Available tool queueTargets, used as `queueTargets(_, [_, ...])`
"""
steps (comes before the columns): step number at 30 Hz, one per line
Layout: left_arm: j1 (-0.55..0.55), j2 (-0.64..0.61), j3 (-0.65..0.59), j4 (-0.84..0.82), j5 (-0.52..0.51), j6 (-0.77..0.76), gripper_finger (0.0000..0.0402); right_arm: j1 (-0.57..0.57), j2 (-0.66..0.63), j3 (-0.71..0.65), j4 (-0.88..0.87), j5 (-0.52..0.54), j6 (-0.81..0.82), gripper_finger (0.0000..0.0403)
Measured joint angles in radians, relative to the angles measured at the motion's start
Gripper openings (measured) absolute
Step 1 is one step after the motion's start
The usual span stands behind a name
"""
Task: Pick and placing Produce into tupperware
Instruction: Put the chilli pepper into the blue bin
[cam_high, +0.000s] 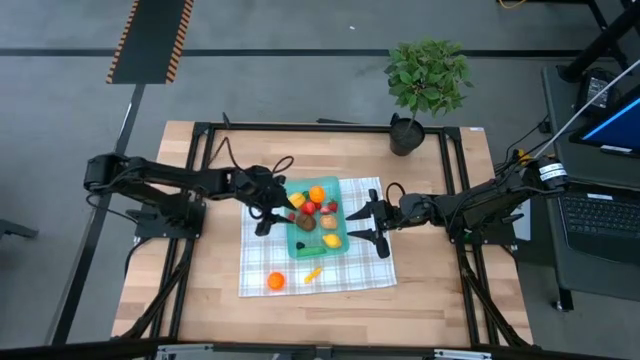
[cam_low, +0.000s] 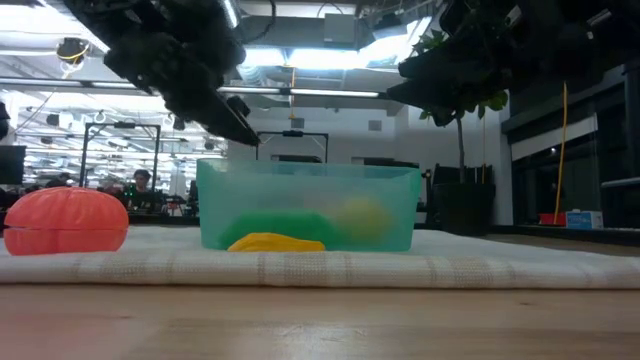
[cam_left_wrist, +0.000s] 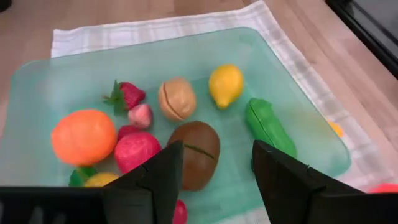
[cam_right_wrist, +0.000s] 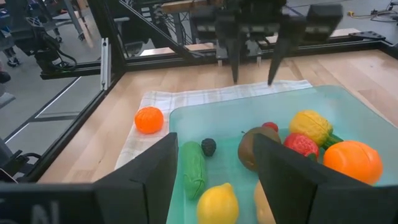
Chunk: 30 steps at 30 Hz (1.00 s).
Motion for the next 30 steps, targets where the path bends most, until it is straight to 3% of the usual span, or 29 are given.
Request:
queueTargets(8, [-0.037,-0.215,-0.071,-0.041,-0.016,0.001,0.0173,0.002,0.0,0.0,-0.001,0.0,-0.041,0.0209])
queueTargets(15, [-0.111,-0.431,-0.176,-0.038,-0.103,-0.058,0.0177,0.061,0.0,0.0,0.011,0.002,-0.116,0.0209])
queueTargets(21, [-0.158,-0.568,-0.227,-0.037,-0.122,-0.08,0.017,0.143,0.008,0.028,0.006,0.128,-0.135,0.0209])
queueTargets(30, [-0.191,-0.697,-0.287,-0.044,-0.146,-0.111,0.0163,0.262,0.219,0.232,-0.094,0.169,-0.275,0.0209])
